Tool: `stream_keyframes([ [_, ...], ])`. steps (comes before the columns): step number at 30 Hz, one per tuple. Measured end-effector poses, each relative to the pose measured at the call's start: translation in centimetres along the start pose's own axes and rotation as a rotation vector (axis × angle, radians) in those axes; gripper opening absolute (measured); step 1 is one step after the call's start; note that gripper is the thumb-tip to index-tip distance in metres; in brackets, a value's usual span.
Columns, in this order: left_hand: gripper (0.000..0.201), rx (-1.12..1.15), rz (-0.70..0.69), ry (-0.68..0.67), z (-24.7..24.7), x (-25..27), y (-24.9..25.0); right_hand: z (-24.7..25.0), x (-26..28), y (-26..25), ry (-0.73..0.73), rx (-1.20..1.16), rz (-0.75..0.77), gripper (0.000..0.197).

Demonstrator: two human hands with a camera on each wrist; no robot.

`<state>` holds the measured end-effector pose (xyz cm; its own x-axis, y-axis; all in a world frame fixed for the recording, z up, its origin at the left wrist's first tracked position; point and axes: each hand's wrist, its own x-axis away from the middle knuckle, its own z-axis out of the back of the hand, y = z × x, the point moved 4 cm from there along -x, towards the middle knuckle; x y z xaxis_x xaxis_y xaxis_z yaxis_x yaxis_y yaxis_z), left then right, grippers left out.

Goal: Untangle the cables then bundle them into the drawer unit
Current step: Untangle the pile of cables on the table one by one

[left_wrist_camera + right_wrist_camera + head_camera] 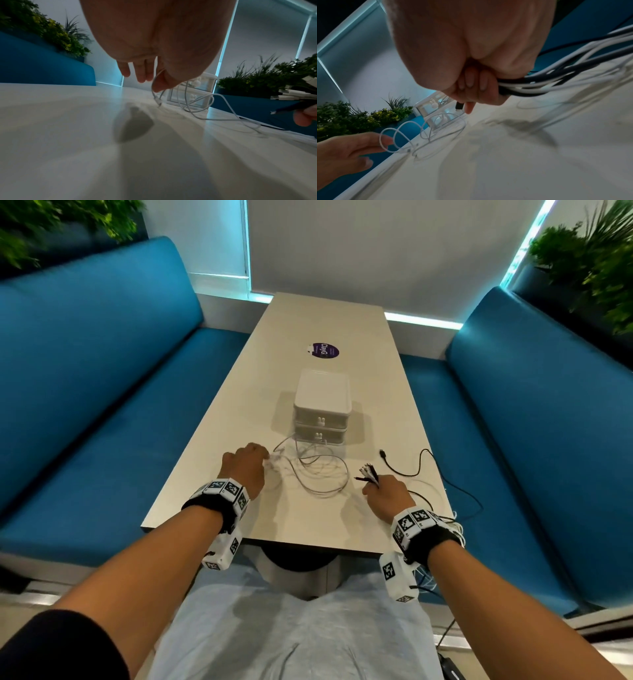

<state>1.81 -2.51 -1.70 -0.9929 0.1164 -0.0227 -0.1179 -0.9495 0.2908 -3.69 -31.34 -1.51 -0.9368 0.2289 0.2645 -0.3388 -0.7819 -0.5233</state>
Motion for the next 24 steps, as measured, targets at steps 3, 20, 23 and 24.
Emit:
stream_keyframes([
  [3, 0.036, 0.008, -0.031, 0.048, 0.5, 0.5, -0.1, -0.4, 0.1, -0.2, -0.037, 0.009, 0.032, 0.032],
  [20, 0.021, 0.748, -0.117, -0.307, 0.0, 2.1, 9.9, 0.0, 1.1, -1.8, 0.044, -0.111, 0.203, 0.027],
  [23, 0.027, 0.921, -0.069, -0.393, -0.1, 2.2, 11.4, -0.1, 1.1, -1.6, 0.039, -0.1, 0.208, 0.026],
  [24, 0.029, 0.903, -0.076, -0.371, -0.1, 2.0, 11.5, -0.2, 1.1, -1.5, 0.033, -0.095, 0.204, 0.025],
])
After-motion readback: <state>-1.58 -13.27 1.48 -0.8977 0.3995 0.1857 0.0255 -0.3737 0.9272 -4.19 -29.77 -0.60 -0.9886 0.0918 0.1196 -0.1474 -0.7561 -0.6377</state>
